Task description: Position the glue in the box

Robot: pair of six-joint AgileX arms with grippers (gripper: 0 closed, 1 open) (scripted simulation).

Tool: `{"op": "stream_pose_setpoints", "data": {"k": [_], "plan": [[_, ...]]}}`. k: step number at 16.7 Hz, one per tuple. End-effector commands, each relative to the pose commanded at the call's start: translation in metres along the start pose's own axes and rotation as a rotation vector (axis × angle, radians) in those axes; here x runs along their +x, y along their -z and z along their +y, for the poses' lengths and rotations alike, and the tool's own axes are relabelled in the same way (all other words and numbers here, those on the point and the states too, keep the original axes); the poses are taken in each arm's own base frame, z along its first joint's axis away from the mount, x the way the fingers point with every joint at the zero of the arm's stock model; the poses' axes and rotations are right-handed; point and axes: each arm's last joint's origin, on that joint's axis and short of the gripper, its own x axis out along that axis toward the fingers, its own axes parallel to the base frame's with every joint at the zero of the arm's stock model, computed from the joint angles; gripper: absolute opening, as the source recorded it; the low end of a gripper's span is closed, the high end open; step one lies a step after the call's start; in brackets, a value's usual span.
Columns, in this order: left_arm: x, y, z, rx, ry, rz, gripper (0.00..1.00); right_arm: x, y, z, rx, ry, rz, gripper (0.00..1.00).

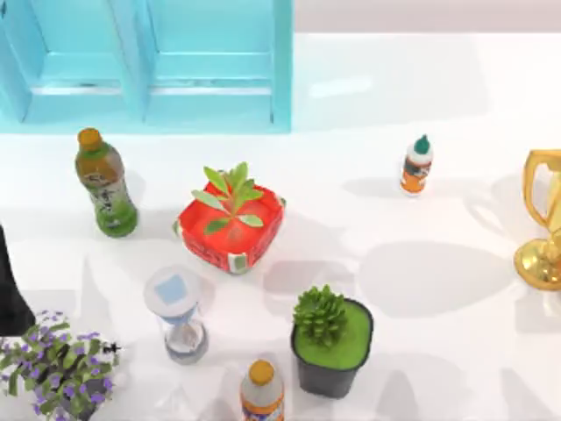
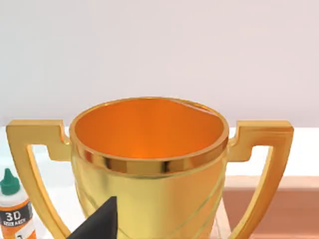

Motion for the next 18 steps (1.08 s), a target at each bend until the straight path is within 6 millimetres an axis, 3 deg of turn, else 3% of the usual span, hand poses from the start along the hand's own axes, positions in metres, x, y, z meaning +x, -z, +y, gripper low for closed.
{"op": "stream_pose_setpoints", "data": {"k": [5, 10, 15, 18], "plan": [[0.000, 0.000, 0.000, 0.000, 0.000, 0.000, 1.00, 0.000, -0.011, 0.004, -0.023, -0.052, 0.027, 1.00], [0.000, 0.000, 0.000, 0.000, 0.000, 0.000, 1.00, 0.014, -0.063, 0.026, -0.155, -0.298, 0.182, 1.00], [0.000, 0.000, 0.000, 0.000, 0.000, 0.000, 1.00, 0.069, -0.113, 0.073, -0.382, -0.650, 0.419, 1.00], [0.000, 0.000, 0.000, 0.000, 0.000, 0.000, 1.00, 0.121, -0.120, 0.113, -0.524, -0.876, 0.555, 1.00]]}}
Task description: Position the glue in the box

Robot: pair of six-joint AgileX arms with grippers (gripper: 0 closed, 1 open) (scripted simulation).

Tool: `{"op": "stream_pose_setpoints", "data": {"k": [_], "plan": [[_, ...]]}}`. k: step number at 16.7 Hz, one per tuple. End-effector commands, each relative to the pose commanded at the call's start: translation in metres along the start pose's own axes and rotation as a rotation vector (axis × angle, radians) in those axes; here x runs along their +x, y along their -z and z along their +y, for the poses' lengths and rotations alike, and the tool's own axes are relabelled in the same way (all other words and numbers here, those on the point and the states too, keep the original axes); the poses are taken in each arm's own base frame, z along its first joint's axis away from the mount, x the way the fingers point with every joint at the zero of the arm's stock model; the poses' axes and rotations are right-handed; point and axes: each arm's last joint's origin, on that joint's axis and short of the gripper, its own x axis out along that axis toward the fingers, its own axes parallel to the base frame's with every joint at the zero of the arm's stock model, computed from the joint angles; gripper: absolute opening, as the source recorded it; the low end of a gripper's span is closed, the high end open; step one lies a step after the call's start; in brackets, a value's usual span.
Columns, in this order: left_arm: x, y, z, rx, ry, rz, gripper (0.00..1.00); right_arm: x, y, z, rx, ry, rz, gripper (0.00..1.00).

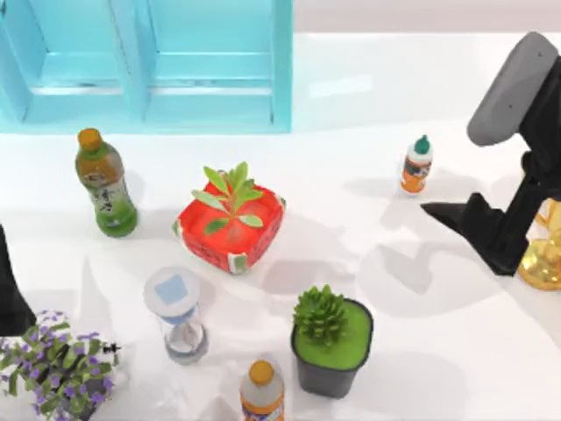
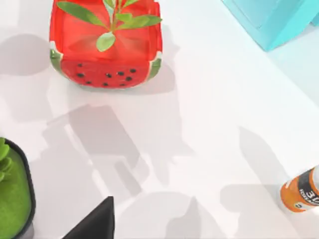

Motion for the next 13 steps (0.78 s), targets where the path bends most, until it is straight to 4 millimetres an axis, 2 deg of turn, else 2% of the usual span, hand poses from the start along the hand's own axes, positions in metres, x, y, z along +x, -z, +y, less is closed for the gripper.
{"op": "stream_pose_setpoints", "data": {"k": [3, 7, 10, 13], "plan": [[0.000, 0.000, 0.000, 0.000, 0.000, 0.000, 1.00, 0.055, -0.026, -0.022, -0.125, -0.202, 0.095, 1.00], [0.000, 0.000, 0.000, 0.000, 0.000, 0.000, 1.00, 0.115, -0.034, -0.060, -0.246, -0.392, 0.119, 1.00], [0.000, 0.000, 0.000, 0.000, 0.000, 0.000, 1.00, 0.144, -0.021, -0.101, -0.299, -0.465, 0.085, 1.00], [0.000, 0.000, 0.000, 0.000, 0.000, 0.000, 1.00, 0.162, 0.010, -0.148, -0.319, -0.499, 0.039, 1.00]]}}
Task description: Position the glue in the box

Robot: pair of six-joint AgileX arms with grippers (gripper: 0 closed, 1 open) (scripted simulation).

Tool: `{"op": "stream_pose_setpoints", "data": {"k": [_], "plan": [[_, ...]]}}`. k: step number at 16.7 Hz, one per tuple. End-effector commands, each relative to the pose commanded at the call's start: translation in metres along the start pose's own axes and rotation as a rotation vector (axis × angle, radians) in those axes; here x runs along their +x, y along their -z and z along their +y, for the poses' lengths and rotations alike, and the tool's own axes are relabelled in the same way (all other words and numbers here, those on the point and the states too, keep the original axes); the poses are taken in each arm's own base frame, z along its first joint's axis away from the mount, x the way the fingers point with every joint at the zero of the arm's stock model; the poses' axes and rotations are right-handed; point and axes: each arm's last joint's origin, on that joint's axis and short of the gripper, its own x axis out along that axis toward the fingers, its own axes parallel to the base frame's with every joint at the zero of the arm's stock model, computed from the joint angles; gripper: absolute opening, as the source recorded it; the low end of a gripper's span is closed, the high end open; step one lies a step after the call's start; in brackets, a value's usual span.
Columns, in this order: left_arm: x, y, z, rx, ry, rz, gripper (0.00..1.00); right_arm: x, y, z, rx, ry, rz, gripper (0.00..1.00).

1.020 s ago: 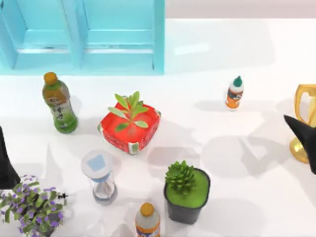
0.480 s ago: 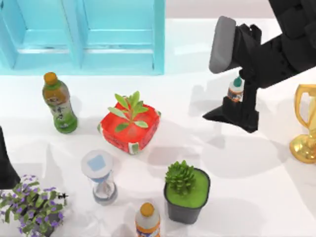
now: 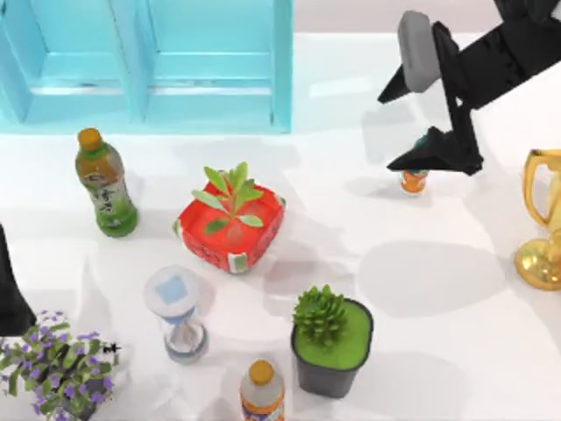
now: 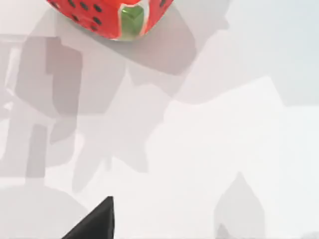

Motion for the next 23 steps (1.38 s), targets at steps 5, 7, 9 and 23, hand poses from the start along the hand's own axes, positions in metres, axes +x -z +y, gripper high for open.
{"op": "stream_pose_setpoints", "data": {"k": [5, 7, 9, 23], "plan": [[0.000, 0.000, 0.000, 0.000, 0.000, 0.000, 1.00, -0.021, 0.084, -0.028, 0.014, -0.010, -0.075, 1.00], [0.000, 0.000, 0.000, 0.000, 0.000, 0.000, 1.00, -0.027, 0.108, -0.028, 0.038, -0.022, -0.099, 1.00], [0.000, 0.000, 0.000, 0.000, 0.000, 0.000, 1.00, -0.030, 0.121, -0.026, 0.060, -0.036, -0.114, 1.00], [0.000, 0.000, 0.000, 0.000, 0.000, 0.000, 1.00, 0.033, 0.107, -0.029, 0.064, -0.039, -0.118, 1.00]]}}
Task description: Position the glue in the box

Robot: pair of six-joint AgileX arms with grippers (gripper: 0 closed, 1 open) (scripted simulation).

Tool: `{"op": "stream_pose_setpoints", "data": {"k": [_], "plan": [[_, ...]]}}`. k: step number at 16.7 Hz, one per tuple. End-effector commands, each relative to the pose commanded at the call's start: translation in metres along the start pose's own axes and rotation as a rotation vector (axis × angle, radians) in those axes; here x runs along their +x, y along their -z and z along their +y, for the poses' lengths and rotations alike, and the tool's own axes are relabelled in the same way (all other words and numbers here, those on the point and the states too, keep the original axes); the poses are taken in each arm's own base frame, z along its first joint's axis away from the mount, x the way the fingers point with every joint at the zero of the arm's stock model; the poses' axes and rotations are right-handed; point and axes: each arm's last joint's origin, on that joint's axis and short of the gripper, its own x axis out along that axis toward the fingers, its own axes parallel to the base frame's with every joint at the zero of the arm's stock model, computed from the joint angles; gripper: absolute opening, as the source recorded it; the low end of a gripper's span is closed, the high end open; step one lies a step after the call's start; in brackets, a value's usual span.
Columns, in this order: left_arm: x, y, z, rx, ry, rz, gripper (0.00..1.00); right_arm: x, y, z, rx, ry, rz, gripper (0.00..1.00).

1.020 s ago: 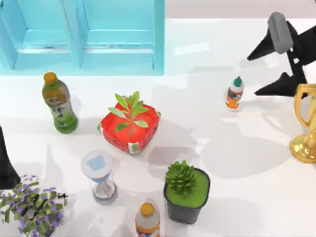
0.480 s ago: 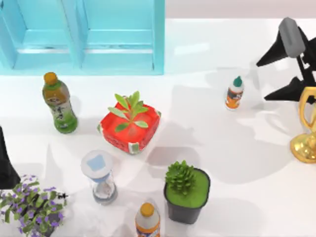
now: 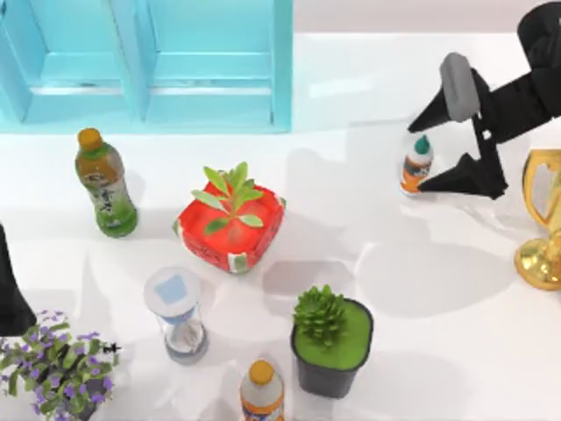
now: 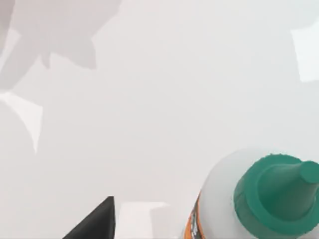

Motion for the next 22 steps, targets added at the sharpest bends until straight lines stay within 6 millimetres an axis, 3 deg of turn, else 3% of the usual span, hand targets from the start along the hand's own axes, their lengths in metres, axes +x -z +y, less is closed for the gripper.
{"op": "stream_pose_setpoints", "data": {"k": [4, 10, 22], "plan": [[0.000, 0.000, 0.000, 0.000, 0.000, 0.000, 1.00, 0.031, 0.006, 0.004, 0.001, 0.000, 0.001, 1.00], [0.000, 0.000, 0.000, 0.000, 0.000, 0.000, 1.00, 0.036, 0.009, 0.006, 0.000, 0.000, 0.001, 1.00], [0.000, 0.000, 0.000, 0.000, 0.000, 0.000, 1.00, 0.036, 0.009, 0.006, 0.000, 0.000, 0.001, 0.10]]}}
